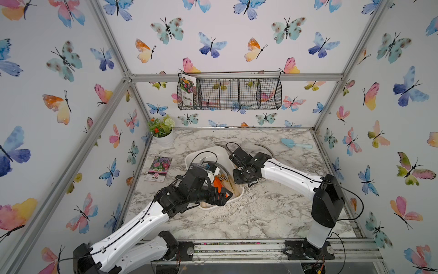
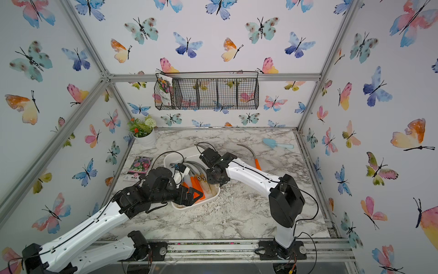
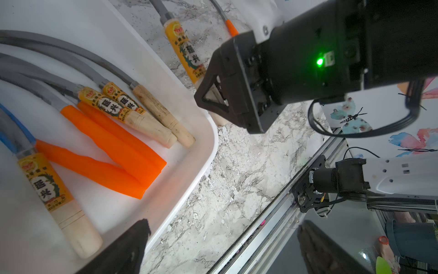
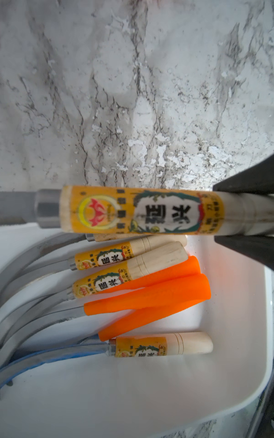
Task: Put small sickles into storage boxes
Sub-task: Place the sickle in the storage box.
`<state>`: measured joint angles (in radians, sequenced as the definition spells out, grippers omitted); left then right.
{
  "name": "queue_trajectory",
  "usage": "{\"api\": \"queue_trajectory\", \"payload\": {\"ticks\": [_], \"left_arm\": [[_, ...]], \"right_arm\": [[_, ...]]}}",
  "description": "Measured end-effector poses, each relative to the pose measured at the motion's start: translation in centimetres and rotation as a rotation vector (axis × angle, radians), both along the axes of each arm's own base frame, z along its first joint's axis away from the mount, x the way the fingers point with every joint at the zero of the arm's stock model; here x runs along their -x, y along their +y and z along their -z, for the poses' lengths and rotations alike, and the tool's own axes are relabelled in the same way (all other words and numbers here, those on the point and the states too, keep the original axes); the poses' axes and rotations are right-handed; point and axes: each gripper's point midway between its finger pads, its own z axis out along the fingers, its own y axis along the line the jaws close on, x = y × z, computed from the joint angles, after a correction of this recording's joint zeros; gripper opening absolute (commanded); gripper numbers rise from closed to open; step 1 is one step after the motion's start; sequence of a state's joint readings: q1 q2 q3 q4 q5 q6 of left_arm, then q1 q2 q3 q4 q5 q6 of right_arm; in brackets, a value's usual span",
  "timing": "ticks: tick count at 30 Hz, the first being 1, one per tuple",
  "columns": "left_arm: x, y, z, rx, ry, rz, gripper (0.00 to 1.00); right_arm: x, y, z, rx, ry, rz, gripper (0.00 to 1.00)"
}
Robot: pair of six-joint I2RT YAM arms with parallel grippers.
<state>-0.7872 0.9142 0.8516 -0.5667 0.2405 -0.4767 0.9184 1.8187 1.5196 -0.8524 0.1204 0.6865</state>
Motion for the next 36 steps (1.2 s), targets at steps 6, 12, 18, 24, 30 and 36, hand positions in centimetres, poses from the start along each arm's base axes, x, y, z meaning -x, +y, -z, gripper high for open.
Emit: {"api": "queue_trajectory", "payload": {"ticks": [6,12,18,24,30,36], "left_arm": [[1.0,1.6,-0.2,0.002,-0.002,-0.038,0.98],[1.9,3.3,-0.3,0.002,-0.002,-0.078,0.98],[2.7,5.0,-0.7,0.018,-0.018,-0.125,0.98],[3.3,6.7,-1.2,0.03,-0.044,-0.172,0.98],[3.7,7.7,-0.6,0.003,-0.033,-0.201,0.98],[3.9,8.3,-0.3,-0.015,-0.025,-0.212,0.98]], "right_arm": [[1.4,2.6,1.1,0.011,0.014,-0.041,0.01],[2.3,5.3,2.1,0.015,0.021,-0.08,0.01],[2.3,7.8,3.3,0.015,0.031,-0.106,0.01],[2.1,10.0,4.7,0.006,0.049,-0.123,0.01],[1.9,11.2,5.9,0.001,0.071,-0.132,0.03],[2.2,11.8,6.5,-0.009,0.091,-0.15,0.12]]}}
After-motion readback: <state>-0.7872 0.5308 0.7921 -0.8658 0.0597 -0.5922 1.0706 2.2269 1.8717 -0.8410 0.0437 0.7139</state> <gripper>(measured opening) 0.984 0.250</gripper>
